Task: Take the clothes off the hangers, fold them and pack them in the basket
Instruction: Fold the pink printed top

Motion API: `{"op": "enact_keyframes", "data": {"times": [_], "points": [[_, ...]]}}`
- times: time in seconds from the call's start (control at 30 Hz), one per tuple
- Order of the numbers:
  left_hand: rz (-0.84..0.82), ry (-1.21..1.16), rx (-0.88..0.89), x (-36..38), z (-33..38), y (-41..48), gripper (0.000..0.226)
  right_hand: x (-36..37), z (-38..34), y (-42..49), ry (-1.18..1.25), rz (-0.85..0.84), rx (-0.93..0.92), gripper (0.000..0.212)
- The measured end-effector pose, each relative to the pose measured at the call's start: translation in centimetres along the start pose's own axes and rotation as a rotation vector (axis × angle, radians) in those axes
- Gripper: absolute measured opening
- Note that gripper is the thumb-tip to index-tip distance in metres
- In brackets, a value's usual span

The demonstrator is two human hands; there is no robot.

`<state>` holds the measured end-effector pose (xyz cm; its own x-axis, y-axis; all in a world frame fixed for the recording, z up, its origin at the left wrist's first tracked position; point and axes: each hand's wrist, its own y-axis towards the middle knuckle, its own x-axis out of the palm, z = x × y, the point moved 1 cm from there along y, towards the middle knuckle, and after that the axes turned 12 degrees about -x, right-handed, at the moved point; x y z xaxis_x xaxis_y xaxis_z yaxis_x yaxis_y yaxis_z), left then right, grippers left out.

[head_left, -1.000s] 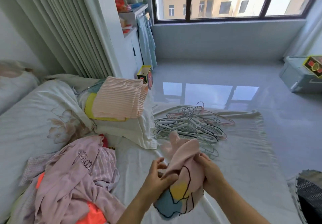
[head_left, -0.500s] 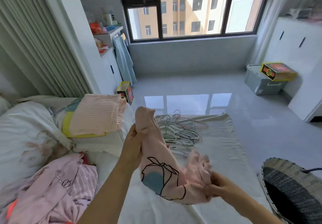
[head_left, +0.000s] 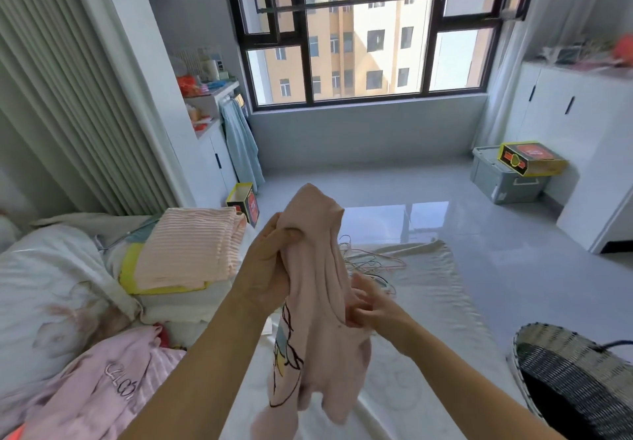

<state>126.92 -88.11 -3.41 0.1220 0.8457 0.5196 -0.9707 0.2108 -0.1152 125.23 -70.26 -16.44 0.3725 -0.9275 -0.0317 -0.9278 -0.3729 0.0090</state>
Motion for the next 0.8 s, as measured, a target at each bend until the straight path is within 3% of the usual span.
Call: {"op": "enact_keyframes", "data": {"times": [0.07,0.13,0.27,0.37,0.47,0.53,0.63,0.73,0.8], "points": [[0.041,-0.050,0.040,-0.5,0.9,0.2,0.050,1.2,0.6,0.1,0.015,-0.019,0.013,0.028],[0.068,-0.060,0.087,-1.4,1.9,0.3,0.037,1.4,1.5,-0.4,-0.089,0.068,0.016,0.010],[0.292,0.225,0.139,-5.4,3.5,0.5,0.015,-2.3,0.2,-1.0,-0.021,0.208,0.051,0.021],[0.265,0.395,0.043,-9.2,3.5,0.6,0.020,-5.5,-2.8,-0.5,-0.139,0.215,0.028,0.028],[0.189,0.553,-0.181,-12.4,2.3,0.6,0.046,-7.1,-5.7,0.0,-0.174,0.120,0.034,0.032],[0.197,0.717,-0.253,-13.1,1.3,0.5,0.046,-7.9,-7.6,0.3,-0.317,0.051,0.036,0.032],[0.260,0.823,-0.210,-13.5,0.6,0.8,0.026,-9.4,-9.6,0.5,-0.629,-0.131,0.033,0.018],[0.316,0.843,-0.106,-14.3,0.5,1.1,0.031,-10.6,-10.3,0.2,-1.036,-0.362,0.107,0.027],[0.361,0.835,-0.006,-14.2,0.6,1.2,0.032,-11.1,-10.5,0.0,-1.234,-0.369,0.069,0.028]]}}
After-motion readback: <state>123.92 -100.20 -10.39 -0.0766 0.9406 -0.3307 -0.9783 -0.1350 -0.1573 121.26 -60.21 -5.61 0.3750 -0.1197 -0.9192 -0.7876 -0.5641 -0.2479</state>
